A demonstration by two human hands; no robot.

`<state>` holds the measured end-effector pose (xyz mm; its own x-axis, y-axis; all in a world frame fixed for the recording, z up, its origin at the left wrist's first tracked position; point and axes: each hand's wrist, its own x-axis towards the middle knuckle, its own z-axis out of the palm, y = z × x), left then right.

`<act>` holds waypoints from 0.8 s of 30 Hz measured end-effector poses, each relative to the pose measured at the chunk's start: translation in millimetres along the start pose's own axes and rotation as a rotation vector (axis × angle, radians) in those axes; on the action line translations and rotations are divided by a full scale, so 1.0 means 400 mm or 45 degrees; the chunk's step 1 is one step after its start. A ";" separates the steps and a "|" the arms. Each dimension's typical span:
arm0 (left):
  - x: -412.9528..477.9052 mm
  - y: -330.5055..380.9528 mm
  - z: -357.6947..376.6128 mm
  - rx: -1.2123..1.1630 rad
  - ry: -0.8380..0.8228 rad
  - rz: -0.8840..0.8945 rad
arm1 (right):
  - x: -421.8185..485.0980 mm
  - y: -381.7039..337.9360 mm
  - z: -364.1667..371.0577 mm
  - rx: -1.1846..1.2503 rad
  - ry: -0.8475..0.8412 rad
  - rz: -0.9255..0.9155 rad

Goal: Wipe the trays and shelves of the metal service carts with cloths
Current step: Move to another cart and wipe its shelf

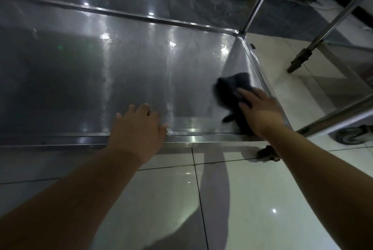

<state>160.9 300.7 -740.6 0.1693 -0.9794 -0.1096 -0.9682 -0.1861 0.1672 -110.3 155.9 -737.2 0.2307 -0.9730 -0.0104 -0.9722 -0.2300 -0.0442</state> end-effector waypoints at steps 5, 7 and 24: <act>0.005 0.009 0.002 0.041 -0.022 -0.018 | 0.062 -0.084 -0.003 0.033 -0.093 0.421; 0.001 0.011 -0.006 0.041 -0.027 -0.033 | 0.022 -0.125 0.000 0.000 -0.068 0.020; -0.016 0.085 0.008 -0.106 -0.047 0.248 | -0.138 0.010 -0.001 -0.146 0.019 -0.025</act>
<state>126.5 300.9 -737.3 -0.0277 -0.9943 -0.1029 -0.9631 -0.0010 0.2692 -126.9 208.6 -736.4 0.2496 -0.9683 0.0042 -0.9660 -0.2487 0.0704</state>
